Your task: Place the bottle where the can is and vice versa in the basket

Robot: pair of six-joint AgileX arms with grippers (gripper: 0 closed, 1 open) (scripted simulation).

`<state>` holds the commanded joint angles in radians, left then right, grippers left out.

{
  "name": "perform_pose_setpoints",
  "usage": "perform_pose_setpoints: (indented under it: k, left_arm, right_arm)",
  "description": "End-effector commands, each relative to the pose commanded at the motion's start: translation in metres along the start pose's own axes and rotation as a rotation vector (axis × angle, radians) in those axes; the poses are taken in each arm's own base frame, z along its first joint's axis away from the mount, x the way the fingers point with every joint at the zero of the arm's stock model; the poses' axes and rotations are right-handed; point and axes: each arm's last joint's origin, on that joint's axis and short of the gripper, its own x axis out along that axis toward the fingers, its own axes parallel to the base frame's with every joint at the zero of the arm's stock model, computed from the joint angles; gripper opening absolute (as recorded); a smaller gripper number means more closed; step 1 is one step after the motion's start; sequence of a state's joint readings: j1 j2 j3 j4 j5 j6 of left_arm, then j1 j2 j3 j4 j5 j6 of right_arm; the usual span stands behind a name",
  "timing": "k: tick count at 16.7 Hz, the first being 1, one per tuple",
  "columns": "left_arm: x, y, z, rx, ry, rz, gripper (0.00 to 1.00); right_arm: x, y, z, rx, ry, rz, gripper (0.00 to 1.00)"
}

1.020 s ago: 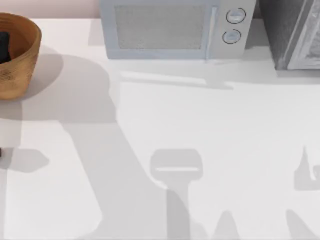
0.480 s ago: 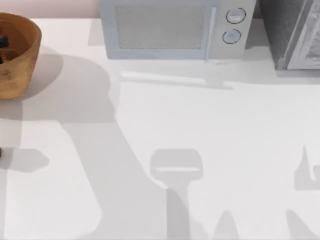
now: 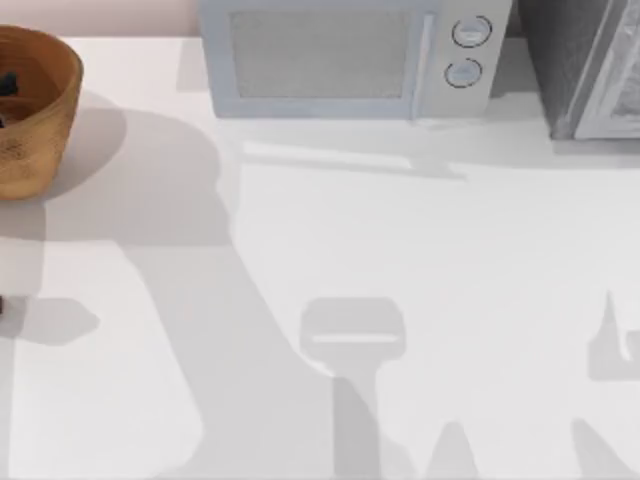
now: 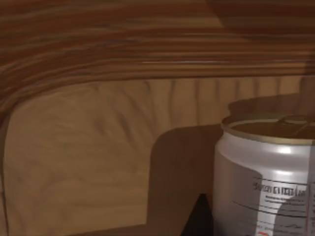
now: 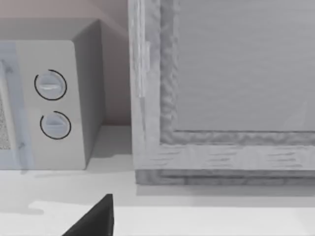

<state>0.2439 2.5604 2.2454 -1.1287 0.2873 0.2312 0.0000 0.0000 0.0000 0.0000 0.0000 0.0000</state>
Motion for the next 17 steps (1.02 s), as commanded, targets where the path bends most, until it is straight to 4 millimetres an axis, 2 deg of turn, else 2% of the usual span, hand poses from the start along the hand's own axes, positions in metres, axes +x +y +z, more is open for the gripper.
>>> perform_pose_setpoints:
  k: [4, 5, 7, 9, 11, 13, 15, 17]
  left_arm:
    - [0.000, 0.000, 0.000, 0.000, 0.000, 0.000, 0.00]
    - [-0.021, -0.009, -0.003, 0.011, -0.023, -0.004, 0.00]
    - [-0.024, -0.010, -0.003, 0.009, -0.027, -0.001, 0.00]
    - [-0.035, -0.013, -0.007, 0.003, -0.055, 0.016, 0.00]
    - [-0.056, -0.021, -0.013, 0.004, -0.108, 0.045, 0.00]
    - [-0.085, -0.035, -0.025, 0.014, -0.188, 0.081, 0.00]
    - [-0.121, -0.055, -0.046, 0.035, -0.294, 0.121, 0.00]
    - [-0.158, -0.078, -0.077, 0.062, -0.419, 0.161, 0.00]
  right_arm:
    - [0.000, 0.000, 0.000, 0.000, 0.000, 0.000, 1.00]
    - [0.000, 0.000, 0.000, 0.000, 0.000, 0.000, 1.00]
    - [0.000, 0.000, 0.000, 0.000, 0.000, 0.000, 1.00]
    - [0.000, 0.000, 0.000, 0.000, 0.000, 0.000, 1.00]
    - [0.000, 0.000, 0.000, 0.000, 0.000, 0.000, 1.00]
    - [0.000, 0.000, 0.000, 0.000, 0.000, 0.000, 1.00]
    - [0.000, 0.000, 0.000, 0.000, 0.000, 0.000, 1.00]
    - [0.000, 0.000, 0.000, 0.000, 0.000, 0.000, 1.00]
